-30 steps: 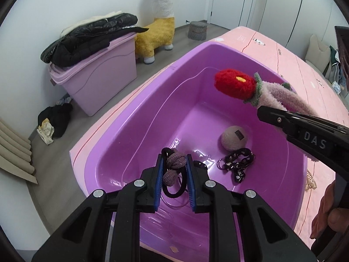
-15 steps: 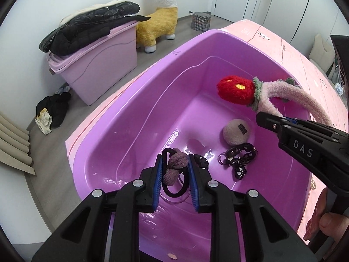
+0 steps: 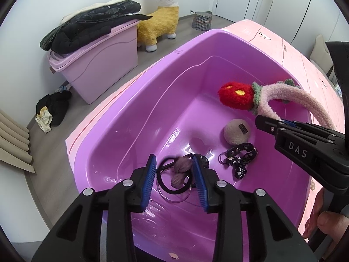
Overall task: Organize jewelry
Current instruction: 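Carry the hair tie and headband over the purple tub, then open both tools to drop the hair tie and headband into the tub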
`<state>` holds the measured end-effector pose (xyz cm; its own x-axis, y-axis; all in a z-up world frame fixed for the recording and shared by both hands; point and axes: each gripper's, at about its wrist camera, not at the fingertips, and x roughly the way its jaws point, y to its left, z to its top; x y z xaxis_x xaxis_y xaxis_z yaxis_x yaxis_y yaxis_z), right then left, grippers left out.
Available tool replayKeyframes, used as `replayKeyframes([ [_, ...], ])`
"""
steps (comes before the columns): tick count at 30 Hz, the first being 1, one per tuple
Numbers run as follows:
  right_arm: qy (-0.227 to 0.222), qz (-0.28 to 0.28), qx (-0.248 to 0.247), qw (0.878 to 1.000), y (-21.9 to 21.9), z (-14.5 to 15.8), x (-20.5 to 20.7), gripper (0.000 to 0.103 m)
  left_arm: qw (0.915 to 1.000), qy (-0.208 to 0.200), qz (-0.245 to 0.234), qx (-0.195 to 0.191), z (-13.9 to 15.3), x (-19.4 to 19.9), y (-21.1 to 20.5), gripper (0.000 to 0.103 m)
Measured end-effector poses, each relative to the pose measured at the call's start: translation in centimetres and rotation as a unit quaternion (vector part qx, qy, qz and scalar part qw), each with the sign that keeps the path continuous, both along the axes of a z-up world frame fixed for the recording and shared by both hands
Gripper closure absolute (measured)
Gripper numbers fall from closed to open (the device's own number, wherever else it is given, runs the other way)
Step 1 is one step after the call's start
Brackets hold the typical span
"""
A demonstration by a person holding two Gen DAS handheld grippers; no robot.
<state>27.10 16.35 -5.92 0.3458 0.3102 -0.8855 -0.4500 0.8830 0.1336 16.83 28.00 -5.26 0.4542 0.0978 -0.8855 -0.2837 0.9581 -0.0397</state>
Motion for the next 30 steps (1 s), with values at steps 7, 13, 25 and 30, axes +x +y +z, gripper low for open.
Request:
replayKeyframes([
  [7, 0.001, -0.012, -0.009, 1.0, -0.6, 0.1, 0.0, 0.05, 0.9999, -0.002, 0.0, 0.012, 0.2, -0.3, -0.2, 0.039],
  [13, -0.002, -0.023, -0.008, 1.0, -1.6, 0.2, -0.1, 0.05, 0.9999, -0.002, 0.006, 0.013, 0.4, -0.3, 0.0, 0.026],
  [25, -0.023, -0.026, 0.004, 0.999, -3.1, 2.4, -1.2, 0.05, 0.9998, -0.013, 0.012, 0.007, 1.6, -1.6, 0.1, 0.022],
  [30, -0.038, -0.028, 0.024, 0.999, -4.4, 4.1, -3.4, 0.05, 0.9995, -0.027, 0.01, 0.01, 2.8, -2.9, -0.5, 0.022],
])
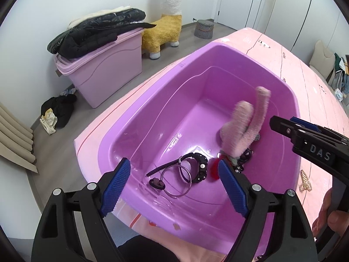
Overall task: Organize jewelry
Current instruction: 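Open both tools to drop the hair tie and headband into the tub, then move both tools back over the bed toward the remaining accessories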
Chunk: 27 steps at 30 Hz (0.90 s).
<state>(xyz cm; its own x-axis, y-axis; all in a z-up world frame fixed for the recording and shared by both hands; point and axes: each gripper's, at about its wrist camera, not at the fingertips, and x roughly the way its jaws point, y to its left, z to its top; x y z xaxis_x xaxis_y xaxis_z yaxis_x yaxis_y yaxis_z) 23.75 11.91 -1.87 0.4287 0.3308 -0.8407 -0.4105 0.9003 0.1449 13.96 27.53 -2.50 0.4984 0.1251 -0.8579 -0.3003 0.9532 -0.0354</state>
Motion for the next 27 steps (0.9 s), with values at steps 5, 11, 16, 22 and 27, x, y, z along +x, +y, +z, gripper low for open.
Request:
replayKeyframes([
  [5, -0.011, -0.007, 0.021, 1.0, -2.2, 1.4, -2.6, 0.05, 0.9999, -0.013, -0.007, 0.002, 1.1, -1.6, -1.1, 0.022],
  [11, -0.035, -0.023, 0.034, 0.999, -5.8, 3.0, -6.5, 0.05, 0.9993, -0.026, -0.026, 0.003, 2.4, -3.6, -2.9, 0.022],
  [16, -0.052, -0.059, 0.057, 0.995, -10.9, 4.0, -10.3, 0.049, 0.998, -0.039, -0.05, -0.002, 3.4, -5.4, -5.2, 0.02],
  [22, -0.059, -0.124, 0.048, 0.989, -18.3, 3.4, -15.1, 0.048, 0.9946, -0.045, -0.094, -0.009, 3.6, -7.2, -8.9, 0.02],
  [27, -0.062, -0.179, 0.022, 0.982, -23.5, 1.8, -19.1, 0.047, 0.9893, -0.051, -0.136, -0.018, 2.9, -8.9, -12.6, 0.014],
])
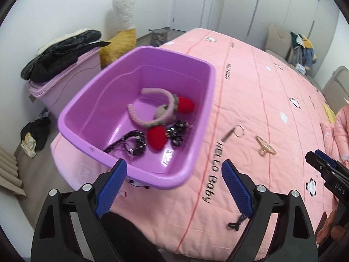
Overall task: Organize jewelry
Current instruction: 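Move both tools back over the bed toward the remaining accessories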
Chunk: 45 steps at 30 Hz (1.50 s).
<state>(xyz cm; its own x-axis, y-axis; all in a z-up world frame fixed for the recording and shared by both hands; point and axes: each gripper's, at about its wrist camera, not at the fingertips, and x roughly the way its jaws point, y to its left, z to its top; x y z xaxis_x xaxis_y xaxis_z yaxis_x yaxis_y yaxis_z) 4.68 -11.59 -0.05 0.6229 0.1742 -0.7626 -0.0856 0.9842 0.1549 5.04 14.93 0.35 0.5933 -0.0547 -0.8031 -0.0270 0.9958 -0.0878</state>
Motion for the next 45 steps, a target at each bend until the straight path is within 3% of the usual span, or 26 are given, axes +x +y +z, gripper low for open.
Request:
replayKeyframes([
  [7, 0.018, -0.049, 0.004, 0.999, -5.2, -3.4, -4.1, 0.046, 0.9989, 0.011, -0.044, -0.014, -2.8, -1.8, -4.6, 0.008],
  [22, 0.045, -0.098, 0.043, 0.993, -10.5, -8.9, -8.1, 0.045, 0.9951, 0.043, -0.087, 0.02, -8.8, -5.1, -10.2, 0.008],
  [35, 0.057, -0.091, 0.064, 0.992, -12.2, -12.5, -7.6, 0.045, 0.9876, 0.099, -0.114, 0.044, -16.4, -7.4, -15.0, 0.008],
  [45, 0.056, -0.106, 0.079, 0.99, -14.6, -14.3, -5.5, 0.045, 0.9858, 0.115, -0.11, 0.053, -20.9, -6.0, -17.4, 0.008],
])
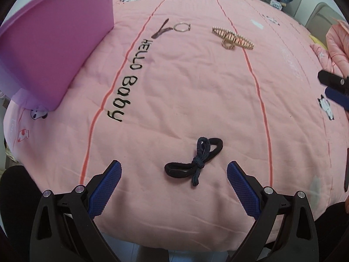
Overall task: Organize jewelry
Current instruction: 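Move both tools back over the bed toward the remaining accessories, then grasp the black bow hair tie with the left tool while the right tool grasps the pearl claw clip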
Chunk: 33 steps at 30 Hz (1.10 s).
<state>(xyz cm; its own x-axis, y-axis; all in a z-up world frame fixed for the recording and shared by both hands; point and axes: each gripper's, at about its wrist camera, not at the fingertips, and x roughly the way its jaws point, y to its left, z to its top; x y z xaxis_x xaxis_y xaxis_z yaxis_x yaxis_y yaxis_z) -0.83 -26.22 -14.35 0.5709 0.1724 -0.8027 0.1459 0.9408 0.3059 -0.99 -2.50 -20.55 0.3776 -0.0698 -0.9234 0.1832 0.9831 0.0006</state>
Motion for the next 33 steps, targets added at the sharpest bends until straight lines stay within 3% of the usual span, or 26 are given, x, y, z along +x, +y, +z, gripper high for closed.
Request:
replayKeyframes([
  [3, 0.006, 0.0, -0.002, 1.0, -0.3, -0.8, 1.0, 0.045, 0.9998, 0.007, 0.0, 0.016, -1.4, 0.4, -0.5, 0.01],
  [5, 0.01, 0.004, -0.007, 1.0, -0.4, -1.3, 1.9, 0.045, 0.9995, 0.018, 0.005, 0.025, -2.4, 0.8, -0.7, 0.026],
  [12, 0.005, 0.061, -0.046, 0.997, -0.2, -2.9, 8.0, 0.045, 0.9993, 0.005, 0.02, 0.031, -2.8, 1.0, -0.8, 0.026],
  [19, 0.011, 0.214, -0.123, 0.969, 0.2, -5.4, 15.0, 0.045, 0.9982, 0.009, 0.051, 0.031, -2.9, 1.1, -1.0, 0.025],
  [31, 0.01, 0.297, -0.104, 0.949, -1.6, -9.0, 21.7, 0.045, 0.9962, 0.006, 0.07, 0.051, -3.5, 1.3, -1.4, 0.021],
  [33, 0.009, 0.31, -0.12, 0.943, -1.1, -9.2, 22.3, 0.045, 0.9961, 0.006, 0.072, 0.051, -3.6, 1.3, -1.5, 0.021],
])
